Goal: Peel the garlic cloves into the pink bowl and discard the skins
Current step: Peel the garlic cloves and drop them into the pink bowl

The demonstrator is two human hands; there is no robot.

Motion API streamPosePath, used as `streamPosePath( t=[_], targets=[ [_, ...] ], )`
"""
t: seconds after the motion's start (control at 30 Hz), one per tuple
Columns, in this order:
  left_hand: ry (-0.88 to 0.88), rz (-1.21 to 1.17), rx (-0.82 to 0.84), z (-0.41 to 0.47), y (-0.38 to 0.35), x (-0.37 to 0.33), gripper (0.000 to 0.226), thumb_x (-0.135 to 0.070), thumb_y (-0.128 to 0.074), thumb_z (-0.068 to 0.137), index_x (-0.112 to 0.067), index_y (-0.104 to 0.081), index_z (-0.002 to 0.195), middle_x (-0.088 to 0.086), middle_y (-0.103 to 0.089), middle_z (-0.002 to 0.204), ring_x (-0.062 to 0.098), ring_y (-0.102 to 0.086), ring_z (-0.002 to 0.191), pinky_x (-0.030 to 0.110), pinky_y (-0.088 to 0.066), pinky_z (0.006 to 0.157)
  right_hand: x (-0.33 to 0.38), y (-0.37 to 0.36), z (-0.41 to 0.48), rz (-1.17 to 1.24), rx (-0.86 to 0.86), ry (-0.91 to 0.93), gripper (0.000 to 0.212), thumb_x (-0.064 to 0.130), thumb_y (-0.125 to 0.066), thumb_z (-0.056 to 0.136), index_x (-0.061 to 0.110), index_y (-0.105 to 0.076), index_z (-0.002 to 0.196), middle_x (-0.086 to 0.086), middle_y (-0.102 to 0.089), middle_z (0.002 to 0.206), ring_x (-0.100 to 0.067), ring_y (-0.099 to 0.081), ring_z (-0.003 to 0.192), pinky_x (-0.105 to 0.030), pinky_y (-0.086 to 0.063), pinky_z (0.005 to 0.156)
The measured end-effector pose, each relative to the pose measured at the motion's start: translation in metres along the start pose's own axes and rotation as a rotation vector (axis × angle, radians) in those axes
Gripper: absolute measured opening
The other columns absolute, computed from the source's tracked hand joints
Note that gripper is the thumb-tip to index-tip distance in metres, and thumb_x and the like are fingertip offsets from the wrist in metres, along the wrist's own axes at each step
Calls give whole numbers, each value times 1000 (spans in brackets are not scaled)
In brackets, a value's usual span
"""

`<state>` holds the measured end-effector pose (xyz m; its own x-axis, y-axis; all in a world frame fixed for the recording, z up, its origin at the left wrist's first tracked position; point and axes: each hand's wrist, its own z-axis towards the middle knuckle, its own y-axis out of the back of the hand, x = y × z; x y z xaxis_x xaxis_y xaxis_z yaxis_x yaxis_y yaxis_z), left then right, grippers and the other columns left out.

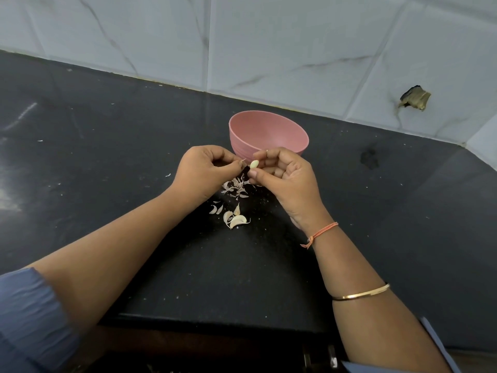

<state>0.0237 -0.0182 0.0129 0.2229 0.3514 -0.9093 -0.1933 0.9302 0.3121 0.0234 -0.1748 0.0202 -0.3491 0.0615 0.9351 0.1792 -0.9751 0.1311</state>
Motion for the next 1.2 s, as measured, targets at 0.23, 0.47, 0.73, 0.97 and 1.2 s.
streamPosePath(
  t=[0.23,0.47,0.73,0.97,1.2],
  targets=[
    [49,-111,-51,2,3,1,14,-18,-65,83,-7,-71,78,14,-70,79,18,-63,69,45,-57,78,0,0,-1,82,6,-40,26,-10,-60,82,9,-63,100,-9,-66,89,-17,-67,82,-27,-57,75],
    [-38,-130,62,-5,0,-5,5,-19,-73,79,-23,-72,75,-6,-72,71,6,-64,68,23,-53,68,-2,0,1,28,-16,-3,18,-9,-65,79,5,-63,90,-4,-67,81,-10,-67,75,-21,-56,68],
    [-93,-20,42,-5,-2,-2,10,-13,-72,78,-23,-71,75,-16,-66,60,-5,-61,58,10,-49,60,-2,-1,-1,-51,-16,23,19,-8,-68,77,9,-63,85,-4,-68,80,-12,-67,74,-22,-56,68],
    [-93,79,-20,-2,-2,1,5,-16,-72,78,-12,-72,76,2,-70,70,4,-59,58,15,-49,57,-3,0,1,17,-43,6,20,-9,-66,79,8,-61,88,-1,-66,82,-12,-67,75,-28,-58,74],
    [-61,67,-108,0,1,1,11,-20,-71,80,-26,-68,70,-12,-66,66,-4,-56,56,7,-44,54,1,0,-1,163,-23,-68,22,-11,-60,83,6,-61,97,-14,-66,94,-20,-68,85,-29,-58,73]
  ],
)
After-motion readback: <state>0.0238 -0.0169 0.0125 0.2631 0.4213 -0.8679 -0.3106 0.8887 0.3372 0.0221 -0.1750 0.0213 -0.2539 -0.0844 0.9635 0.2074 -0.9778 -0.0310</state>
